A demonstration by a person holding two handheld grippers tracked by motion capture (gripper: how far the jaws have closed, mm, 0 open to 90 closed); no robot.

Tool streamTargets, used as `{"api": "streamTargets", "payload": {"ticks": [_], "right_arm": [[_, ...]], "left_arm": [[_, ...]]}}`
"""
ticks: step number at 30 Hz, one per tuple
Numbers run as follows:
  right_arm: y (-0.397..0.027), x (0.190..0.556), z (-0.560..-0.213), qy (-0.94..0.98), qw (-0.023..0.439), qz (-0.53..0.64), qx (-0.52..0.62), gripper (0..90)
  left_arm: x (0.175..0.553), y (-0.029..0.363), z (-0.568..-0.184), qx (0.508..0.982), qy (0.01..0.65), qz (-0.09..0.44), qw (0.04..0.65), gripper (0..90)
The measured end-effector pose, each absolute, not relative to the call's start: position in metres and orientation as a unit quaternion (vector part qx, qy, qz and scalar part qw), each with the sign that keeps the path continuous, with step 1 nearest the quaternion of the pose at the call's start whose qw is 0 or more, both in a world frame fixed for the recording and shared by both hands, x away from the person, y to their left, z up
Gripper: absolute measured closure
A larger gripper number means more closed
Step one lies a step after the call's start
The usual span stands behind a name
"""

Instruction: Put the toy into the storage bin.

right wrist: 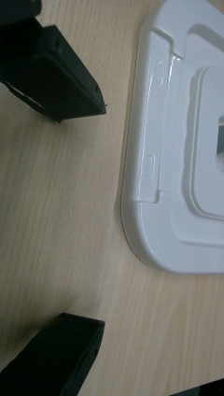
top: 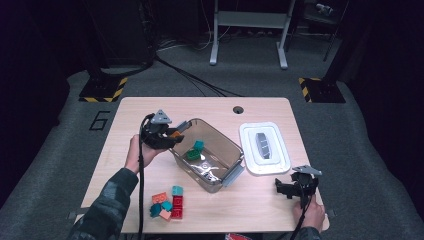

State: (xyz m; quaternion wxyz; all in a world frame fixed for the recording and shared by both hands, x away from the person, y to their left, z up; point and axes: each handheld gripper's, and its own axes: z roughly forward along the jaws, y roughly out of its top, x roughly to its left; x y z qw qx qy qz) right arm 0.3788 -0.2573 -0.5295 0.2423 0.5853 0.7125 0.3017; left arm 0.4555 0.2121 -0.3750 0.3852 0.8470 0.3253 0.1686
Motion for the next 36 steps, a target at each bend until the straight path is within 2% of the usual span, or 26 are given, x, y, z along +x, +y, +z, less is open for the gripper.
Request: {"api": "streamTargets", "payload": {"ticks": [5, 27, 28, 29, 30, 32, 36], "right_arm": [[-0.257, 0.379, -0.530, 0.713, 0.242, 0.302, 0.585, 0.0], [-0.257, 0.379, -0.530, 0.712, 0.242, 0.302, 0.585, 0.0], [-0.257, 0.379, -0.530, 0.713, 0.242, 0.302, 0.585, 0.0], [-0.257, 0.379, -0.530, 0.712, 0.242, 0.302, 0.586, 0.0], [-0.257, 0.379, -0.530, 0.712, 0.242, 0.302, 0.586, 0.0], [-0.257, 0.379, -0.530, 0.712, 0.243, 0.302, 0.586, 0.0], [-0.257, 0.379, -0.530, 0.712, 0.242, 0.302, 0.585, 0.0]], "left_arm": [[0.455, 0.208, -0.389, 0.855, 0.328, 0.155, 0.371, 58.9], [0.451, 0.212, -0.397, 0.855, 0.342, 0.148, 0.360, 57.7], [0.450, 0.213, -0.396, 0.854, 0.344, 0.151, 0.359, 54.9], [0.449, 0.213, -0.395, 0.852, 0.346, 0.152, 0.362, 46.0], [0.448, 0.214, -0.393, 0.850, 0.348, 0.153, 0.365, 46.0], [0.444, 0.218, -0.388, 0.845, 0.351, 0.159, 0.372, 36.7], [0.437, 0.223, -0.382, 0.843, 0.348, 0.168, 0.374, 29.6]]}}
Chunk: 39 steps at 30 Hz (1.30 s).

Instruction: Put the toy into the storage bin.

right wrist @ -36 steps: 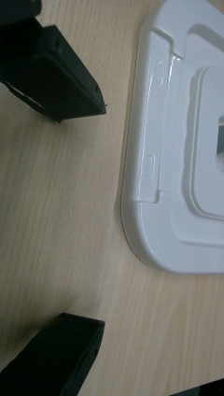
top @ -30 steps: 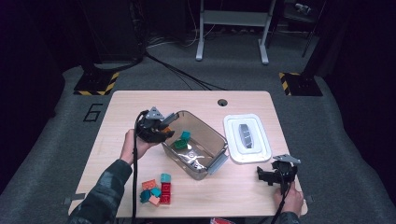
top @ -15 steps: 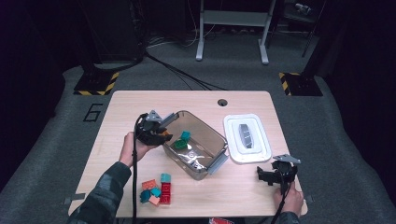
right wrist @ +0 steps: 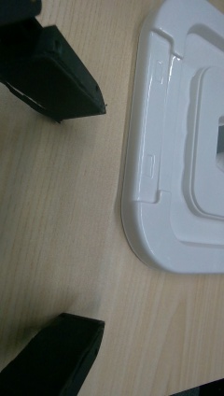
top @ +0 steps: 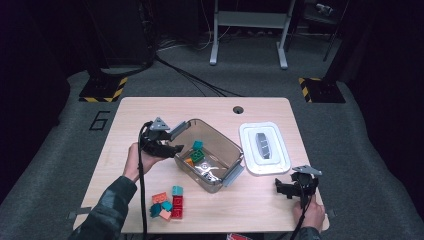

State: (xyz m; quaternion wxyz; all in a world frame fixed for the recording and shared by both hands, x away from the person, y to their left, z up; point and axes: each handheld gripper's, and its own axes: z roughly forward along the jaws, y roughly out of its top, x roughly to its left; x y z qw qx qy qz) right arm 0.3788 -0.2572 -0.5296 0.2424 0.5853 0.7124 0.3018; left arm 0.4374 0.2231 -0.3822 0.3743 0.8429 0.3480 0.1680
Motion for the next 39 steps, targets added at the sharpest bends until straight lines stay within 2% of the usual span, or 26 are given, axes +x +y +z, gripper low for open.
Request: {"api": "streamTargets", "payload": {"ticks": [1, 10, 17, 21, 29, 39], "right_arm": [[-0.257, 0.379, -0.530, 0.712, 0.242, 0.302, 0.585, 0.0], [-0.257, 0.379, -0.530, 0.712, 0.242, 0.302, 0.585, 0.0], [-0.257, 0.379, -0.530, 0.712, 0.242, 0.302, 0.585, 0.0], [-0.257, 0.379, -0.530, 0.712, 0.243, 0.302, 0.585, 0.0], [-0.257, 0.379, -0.530, 0.712, 0.243, 0.302, 0.585, 0.0], [-0.257, 0.379, -0.530, 0.712, 0.243, 0.302, 0.585, 0.0]], "left_arm": [[0.434, 0.225, -0.381, 0.843, 0.347, 0.170, 0.373, 25.4], [0.408, 0.254, -0.380, 0.834, 0.356, 0.196, 0.373, 16.6], [0.393, 0.277, -0.398, 0.828, 0.376, 0.188, 0.372, 12.0], [0.385, 0.282, -0.414, 0.837, 0.384, 0.191, 0.340, 4.4], [0.374, 0.286, -0.448, 0.847, 0.385, 0.173, 0.323, 0.0], [0.368, 0.284, -0.484, 0.858, 0.391, 0.131, 0.307, 0.0]]}}
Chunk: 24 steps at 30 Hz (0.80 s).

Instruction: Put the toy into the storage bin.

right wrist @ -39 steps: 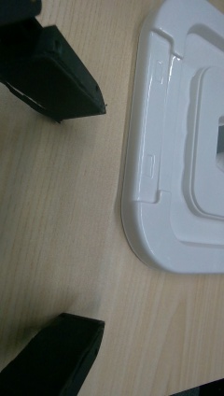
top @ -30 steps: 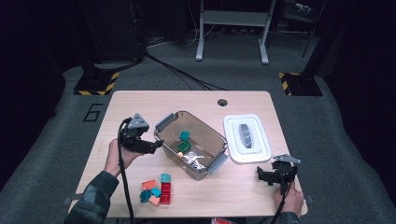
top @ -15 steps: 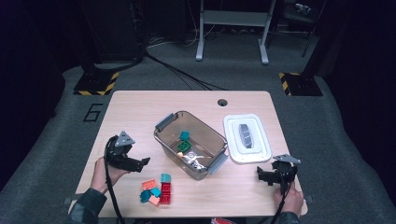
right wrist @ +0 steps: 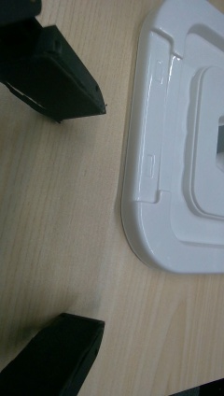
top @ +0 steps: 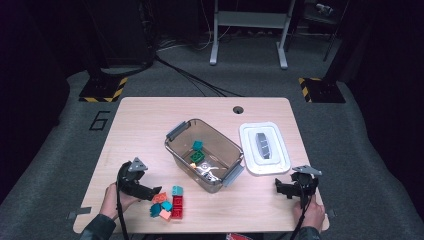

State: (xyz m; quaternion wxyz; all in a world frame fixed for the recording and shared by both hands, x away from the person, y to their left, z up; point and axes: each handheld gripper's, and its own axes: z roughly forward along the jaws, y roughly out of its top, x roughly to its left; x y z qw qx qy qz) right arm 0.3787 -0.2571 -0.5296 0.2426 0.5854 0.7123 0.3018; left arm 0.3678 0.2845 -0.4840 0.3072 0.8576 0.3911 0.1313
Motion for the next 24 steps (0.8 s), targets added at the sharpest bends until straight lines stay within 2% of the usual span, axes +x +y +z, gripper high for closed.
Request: {"api": "streamTargets", "payload": {"ticks": [7, 24], "right_arm": [[-0.257, 0.379, -0.530, 0.712, 0.243, 0.302, 0.585, 0.0], [-0.257, 0.379, -0.530, 0.712, 0.243, 0.302, 0.585, 0.0]], "left_arm": [[0.365, 0.279, -0.496, 0.865, 0.392, 0.119, 0.291, 0.0], [0.377, 0.278, -0.507, 0.848, 0.423, 0.154, 0.279, 4.5]]}}
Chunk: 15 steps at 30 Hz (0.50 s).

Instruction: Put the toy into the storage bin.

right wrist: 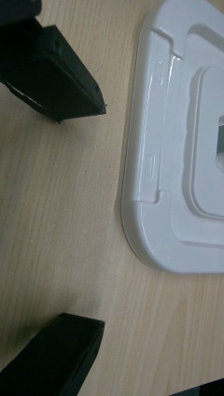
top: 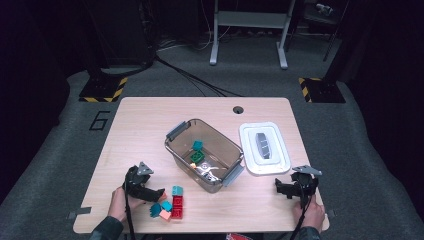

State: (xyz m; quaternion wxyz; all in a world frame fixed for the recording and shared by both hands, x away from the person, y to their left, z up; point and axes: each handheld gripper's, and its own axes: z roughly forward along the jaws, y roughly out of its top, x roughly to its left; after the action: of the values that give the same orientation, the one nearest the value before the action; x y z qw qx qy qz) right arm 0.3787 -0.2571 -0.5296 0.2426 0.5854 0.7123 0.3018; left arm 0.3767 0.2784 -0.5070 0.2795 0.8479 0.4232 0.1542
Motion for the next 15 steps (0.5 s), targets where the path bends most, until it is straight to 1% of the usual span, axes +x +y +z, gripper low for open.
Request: {"api": "streamTargets", "payload": {"ticks": [3, 8, 15], "right_arm": [[-0.257, 0.379, -0.530, 0.712, 0.243, 0.302, 0.586, 0.0], [-0.257, 0.379, -0.530, 0.712, 0.243, 0.302, 0.585, 0.0], [-0.257, 0.379, -0.530, 0.712, 0.243, 0.302, 0.585, 0.0]], "left_arm": [[0.382, 0.283, -0.506, 0.843, 0.431, 0.171, 0.274, 5.2], [0.390, 0.291, -0.503, 0.832, 0.451, 0.171, 0.272, 5.9], [0.382, 0.291, -0.487, 0.829, 0.452, 0.167, 0.285, 6.2]]}}
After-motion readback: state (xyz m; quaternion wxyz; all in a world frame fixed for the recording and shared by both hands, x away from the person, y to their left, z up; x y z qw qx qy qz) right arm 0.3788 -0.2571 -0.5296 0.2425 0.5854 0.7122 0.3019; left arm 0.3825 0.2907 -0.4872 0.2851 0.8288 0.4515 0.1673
